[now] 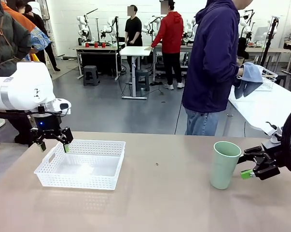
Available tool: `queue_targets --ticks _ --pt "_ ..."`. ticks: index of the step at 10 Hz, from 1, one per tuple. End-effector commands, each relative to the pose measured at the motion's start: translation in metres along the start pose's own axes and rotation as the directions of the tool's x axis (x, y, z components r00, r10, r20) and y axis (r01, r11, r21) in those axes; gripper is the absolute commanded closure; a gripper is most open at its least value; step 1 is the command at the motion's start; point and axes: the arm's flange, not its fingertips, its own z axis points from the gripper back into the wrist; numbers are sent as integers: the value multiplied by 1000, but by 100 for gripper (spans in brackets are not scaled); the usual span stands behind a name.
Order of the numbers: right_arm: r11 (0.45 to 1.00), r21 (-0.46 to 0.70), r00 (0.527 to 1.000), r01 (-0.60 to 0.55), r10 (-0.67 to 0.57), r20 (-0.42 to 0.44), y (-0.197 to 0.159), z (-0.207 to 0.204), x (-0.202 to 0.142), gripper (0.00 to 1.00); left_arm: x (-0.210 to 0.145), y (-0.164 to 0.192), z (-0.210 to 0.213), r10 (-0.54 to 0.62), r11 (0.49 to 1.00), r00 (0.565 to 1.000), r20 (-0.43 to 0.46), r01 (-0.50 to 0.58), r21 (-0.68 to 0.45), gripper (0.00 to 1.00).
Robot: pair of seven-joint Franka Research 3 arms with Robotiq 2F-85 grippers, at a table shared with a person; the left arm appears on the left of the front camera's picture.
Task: Clean and organize the cups into the basket.
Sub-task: Pick up the Organizing basket and move it to the center of the table, then pick up the Reusable plastic cup from the right side of the table and place it inside the Organizing basket.
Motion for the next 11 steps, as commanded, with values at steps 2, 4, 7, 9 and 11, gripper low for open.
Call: queue_targets --ticks 2,4,7,9,11 --pt "1000 17 1000 -7 7 -14 2 0 -3 0 0 -1 -2 -3 1000 1000 -4 3 -12 0" --pt "1000 17 1000 -7 7 -14 2 0 -3 0 0 -1 -2 -3 1000 1000 -4 3 -12 0" --pt "997 23 997 -74 74 -1 -1 -4 1 0 0 -1 -2 -3 1000 1000 -4 3 -12 0" --pt "990 -33 991 -134 135 12 -1 -11 6 0 -5 3 -5 -30 1000 1000 -4 30 2 0" --pt "982 -55 983 -179 181 40 -2 -14 7 0 -17 1 -13 -57 998 998 2 57 25 0"
